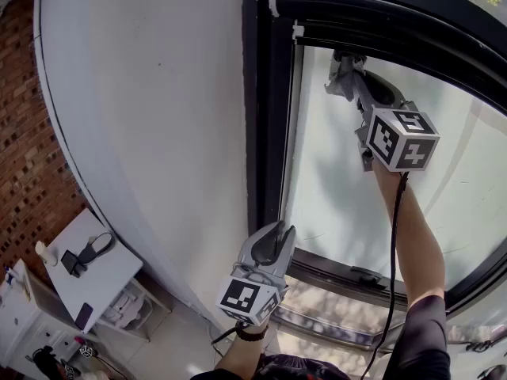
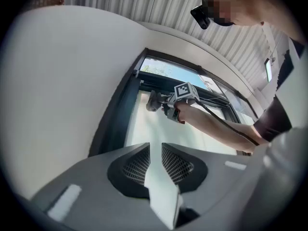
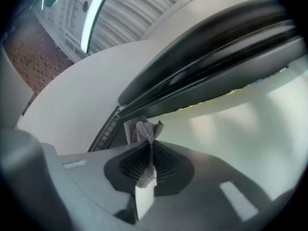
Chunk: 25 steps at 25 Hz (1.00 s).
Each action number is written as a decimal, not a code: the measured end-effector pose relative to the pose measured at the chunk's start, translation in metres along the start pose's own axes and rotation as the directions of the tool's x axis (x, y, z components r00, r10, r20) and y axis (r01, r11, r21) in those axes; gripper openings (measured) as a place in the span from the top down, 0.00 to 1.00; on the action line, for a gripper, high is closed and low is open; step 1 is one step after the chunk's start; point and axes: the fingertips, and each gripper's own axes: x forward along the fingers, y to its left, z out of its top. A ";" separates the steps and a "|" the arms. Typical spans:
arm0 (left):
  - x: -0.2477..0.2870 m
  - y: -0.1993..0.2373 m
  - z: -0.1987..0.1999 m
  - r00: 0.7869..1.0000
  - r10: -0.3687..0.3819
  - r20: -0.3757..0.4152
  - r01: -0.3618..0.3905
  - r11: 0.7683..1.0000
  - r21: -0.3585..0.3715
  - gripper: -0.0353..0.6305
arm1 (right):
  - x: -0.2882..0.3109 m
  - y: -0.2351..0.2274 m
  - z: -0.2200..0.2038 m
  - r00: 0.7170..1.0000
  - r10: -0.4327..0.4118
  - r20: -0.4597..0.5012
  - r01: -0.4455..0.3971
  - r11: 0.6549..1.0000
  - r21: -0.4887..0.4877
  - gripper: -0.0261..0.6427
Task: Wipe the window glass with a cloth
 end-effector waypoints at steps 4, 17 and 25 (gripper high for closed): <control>0.031 -0.028 -0.013 0.997 -0.072 -0.007 0.071 0.997 -0.024 0.86 | -0.041 -0.056 0.003 0.997 -0.077 0.006 0.078 0.997 -0.020 0.93; 0.122 -0.218 -0.064 0.895 -0.441 -0.059 0.433 0.894 -0.120 0.86 | -0.298 -0.314 0.019 0.828 -0.560 -0.026 0.545 0.815 -0.198 0.93; 0.140 -0.291 -0.066 0.861 -0.506 -0.054 0.498 0.859 -0.116 0.85 | -0.427 -0.419 0.042 0.560 -0.827 0.045 0.816 0.542 -0.198 0.93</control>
